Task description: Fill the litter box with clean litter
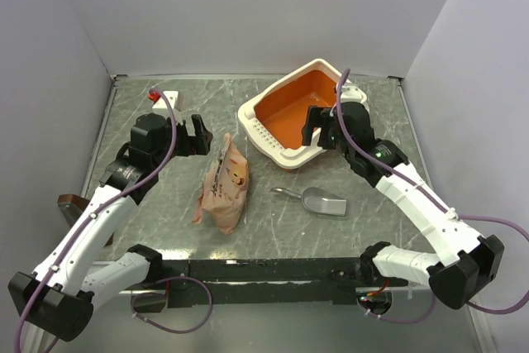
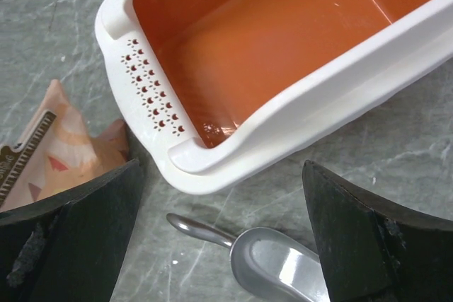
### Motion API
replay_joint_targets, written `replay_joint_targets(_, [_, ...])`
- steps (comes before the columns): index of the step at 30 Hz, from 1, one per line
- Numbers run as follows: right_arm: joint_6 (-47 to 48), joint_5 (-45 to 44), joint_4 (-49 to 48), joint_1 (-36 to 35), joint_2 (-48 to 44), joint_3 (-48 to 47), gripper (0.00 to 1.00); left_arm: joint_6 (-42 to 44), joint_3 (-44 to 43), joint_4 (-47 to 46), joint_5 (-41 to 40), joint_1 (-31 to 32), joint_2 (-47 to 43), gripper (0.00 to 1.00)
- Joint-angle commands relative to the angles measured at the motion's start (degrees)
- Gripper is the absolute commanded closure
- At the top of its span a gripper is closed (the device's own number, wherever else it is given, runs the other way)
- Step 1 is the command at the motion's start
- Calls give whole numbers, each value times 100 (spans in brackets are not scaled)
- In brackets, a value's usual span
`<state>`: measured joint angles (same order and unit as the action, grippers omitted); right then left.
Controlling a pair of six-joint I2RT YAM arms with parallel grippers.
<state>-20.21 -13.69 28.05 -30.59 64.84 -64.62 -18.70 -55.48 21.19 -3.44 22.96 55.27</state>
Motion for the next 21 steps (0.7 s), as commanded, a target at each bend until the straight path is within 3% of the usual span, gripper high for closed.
replay_joint_targets(1, [8,79,199,0,309,-445,0,94,-137,174,89,24,-77,3])
replay_joint_targets(5, [210,-301,658,0,311,-640,0,59,-331,675,589,24,-200,3])
replay_joint_targets(8, [315,600,395,0,65,-376,0,42,-261,834,1169,42,-323,3])
replay_joint_targets(11, [368,964,411,-17,90,-306,0,129,-156,1079,1556,77,-402,3])
replay_joint_targets(21, [491,1615,350,-298,511,-191,0,130,-85,1922,1628,226,-438,4])
